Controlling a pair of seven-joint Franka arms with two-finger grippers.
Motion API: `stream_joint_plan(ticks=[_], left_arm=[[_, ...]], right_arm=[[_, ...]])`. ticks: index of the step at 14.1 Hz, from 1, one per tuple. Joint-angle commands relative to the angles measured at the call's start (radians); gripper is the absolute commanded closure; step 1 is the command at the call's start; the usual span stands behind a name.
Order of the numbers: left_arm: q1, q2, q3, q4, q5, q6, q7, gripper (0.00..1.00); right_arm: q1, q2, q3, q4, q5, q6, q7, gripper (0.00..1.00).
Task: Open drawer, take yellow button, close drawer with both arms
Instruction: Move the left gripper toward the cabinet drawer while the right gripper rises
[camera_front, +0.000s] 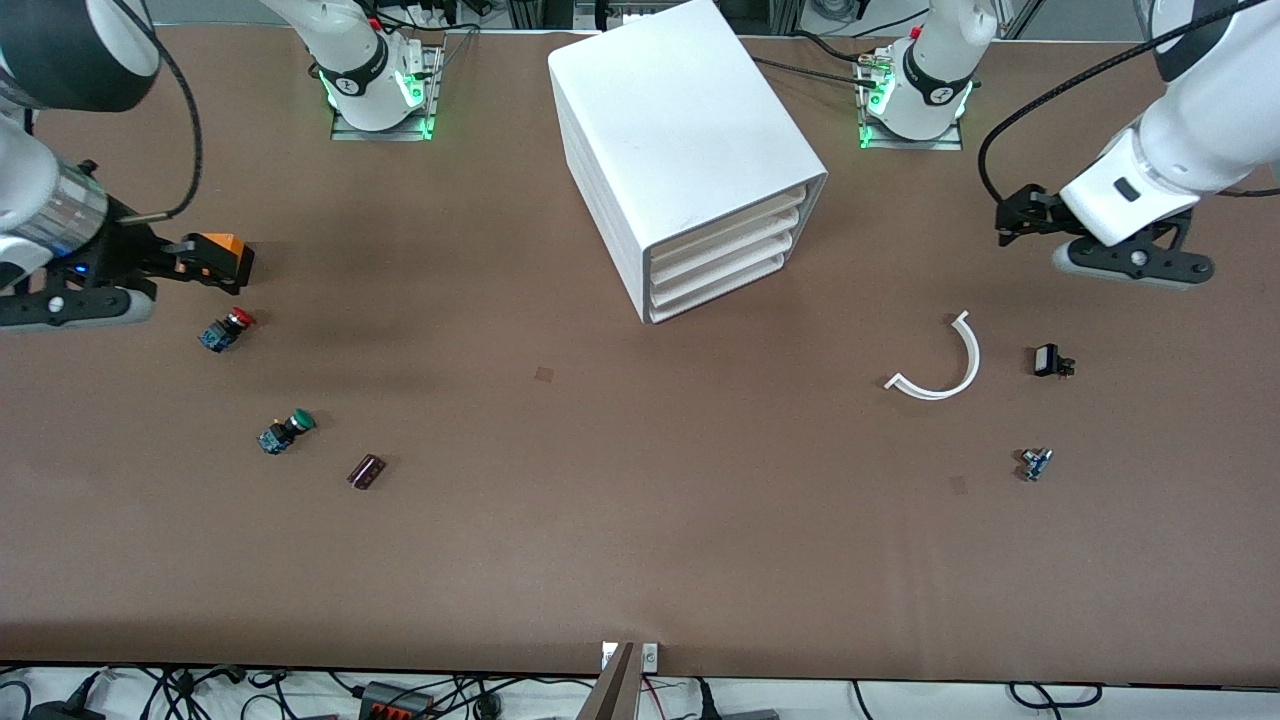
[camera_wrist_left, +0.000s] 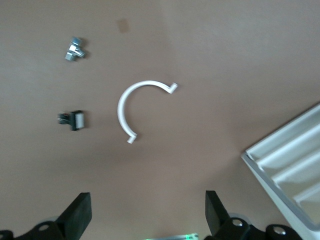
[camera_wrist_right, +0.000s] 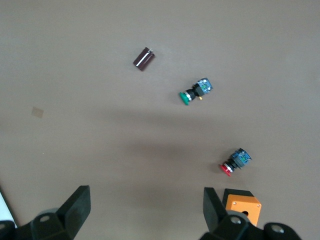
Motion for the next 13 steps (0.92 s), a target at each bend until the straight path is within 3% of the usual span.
stream_joint_plan(ticks=[1, 7, 11, 13], left_arm=[[-0.006, 0.034, 0.005, 0.036, -0.102, -0.037, 0.015, 0.0], [-0.029, 0.178, 0.004, 0.042, -0.337, -0.148, 0.036, 0.0], [-0.014, 0.324, 0.005, 0.039, -0.652, -0.143, 0.33, 0.0], [-0.01, 0.386, 0.007, 0.033, -0.797, -0.142, 0.455, 0.0]], right_arm=[[0.02, 0.029, -0.001, 0.007, 0.008, 0.012, 0.008, 0.0], [0.067, 0.041, -0.002, 0.025, 0.022, 0.016, 0.008, 0.0], [0.128, 0.049, -0.002, 0.053, 0.036, 0.036, 0.007, 0.0], [0.159, 0.098, -0.002, 0.12, 0.039, 0.036, 0.008, 0.0]])
